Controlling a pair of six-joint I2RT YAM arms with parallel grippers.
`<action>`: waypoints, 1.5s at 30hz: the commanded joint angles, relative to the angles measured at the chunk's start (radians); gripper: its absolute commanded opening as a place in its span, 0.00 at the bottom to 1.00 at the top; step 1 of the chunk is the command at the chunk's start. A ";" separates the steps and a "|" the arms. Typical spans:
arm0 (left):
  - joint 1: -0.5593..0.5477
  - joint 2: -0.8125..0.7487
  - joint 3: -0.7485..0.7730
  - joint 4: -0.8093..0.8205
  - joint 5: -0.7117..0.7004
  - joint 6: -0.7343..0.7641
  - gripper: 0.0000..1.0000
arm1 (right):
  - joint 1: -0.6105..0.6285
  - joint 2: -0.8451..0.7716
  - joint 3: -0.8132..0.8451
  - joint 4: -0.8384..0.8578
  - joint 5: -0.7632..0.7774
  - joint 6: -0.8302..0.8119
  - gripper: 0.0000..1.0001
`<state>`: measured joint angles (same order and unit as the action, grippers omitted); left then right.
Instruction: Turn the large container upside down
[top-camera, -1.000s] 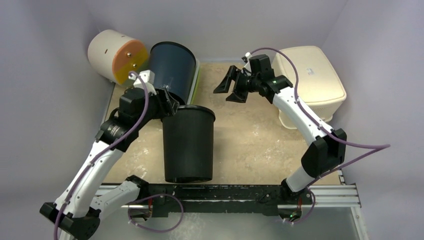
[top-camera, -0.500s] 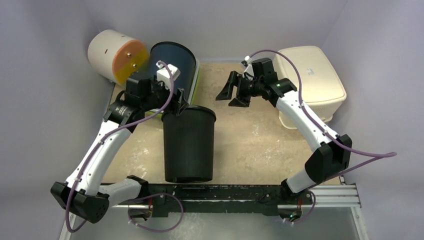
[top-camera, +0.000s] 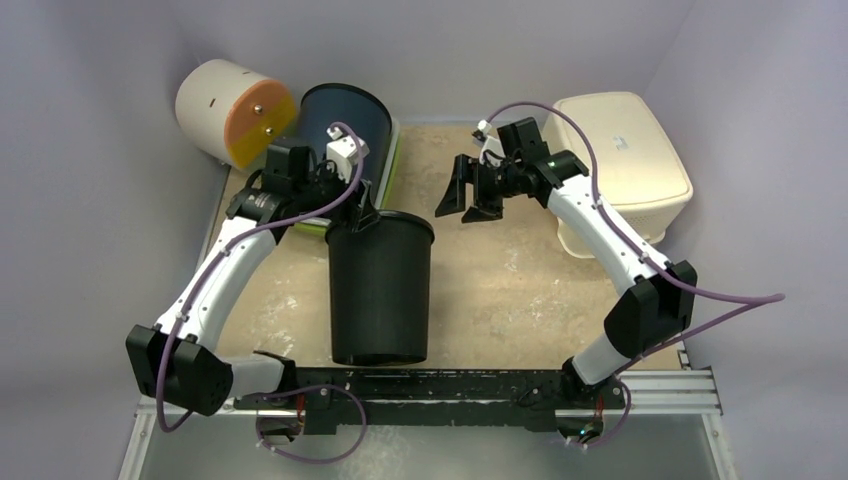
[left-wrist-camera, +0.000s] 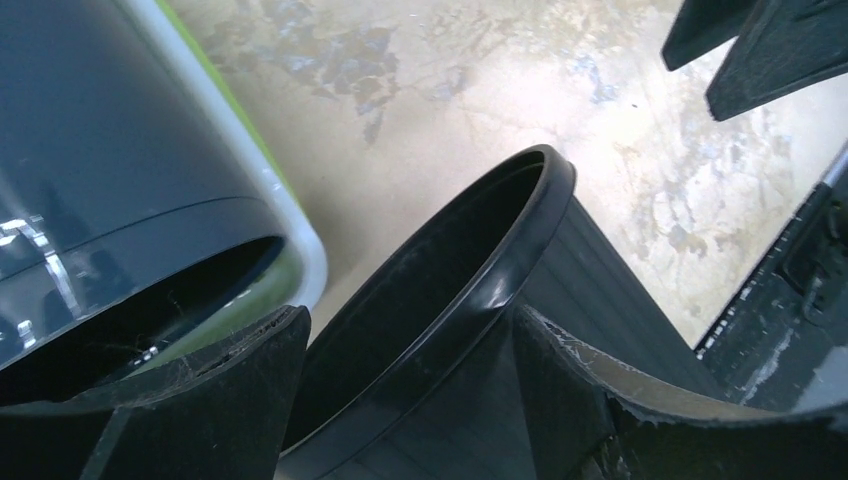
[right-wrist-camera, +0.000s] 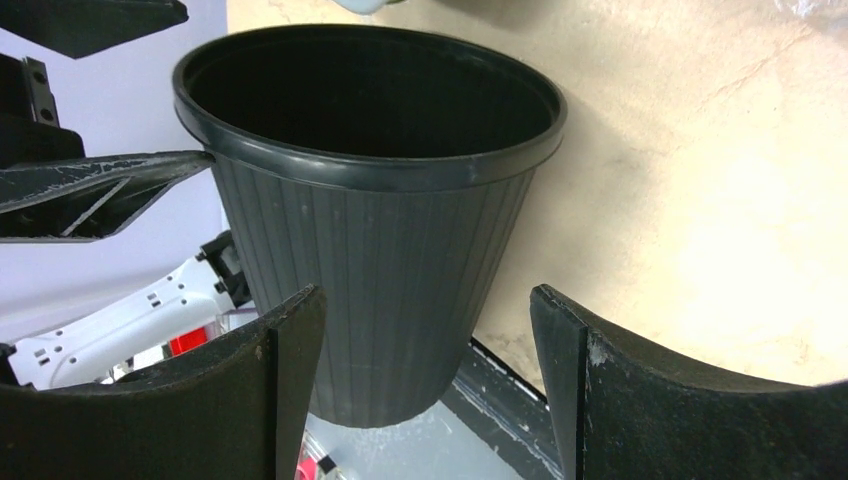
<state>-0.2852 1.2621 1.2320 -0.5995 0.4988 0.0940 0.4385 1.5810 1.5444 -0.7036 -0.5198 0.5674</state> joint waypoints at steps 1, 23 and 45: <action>0.009 0.016 0.009 0.048 0.172 0.018 0.73 | 0.001 -0.049 -0.031 -0.003 -0.048 -0.018 0.77; 0.008 0.019 -0.084 0.009 0.207 -0.055 0.26 | 0.002 -0.066 -0.060 0.010 -0.048 -0.028 0.77; -0.015 -0.020 -0.235 0.494 0.011 -0.594 0.00 | -0.106 -0.120 -0.078 0.005 0.041 -0.048 0.77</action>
<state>-0.2893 1.2522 1.0138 -0.2584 0.6006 -0.3344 0.4076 1.5299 1.4578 -0.6991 -0.5182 0.5461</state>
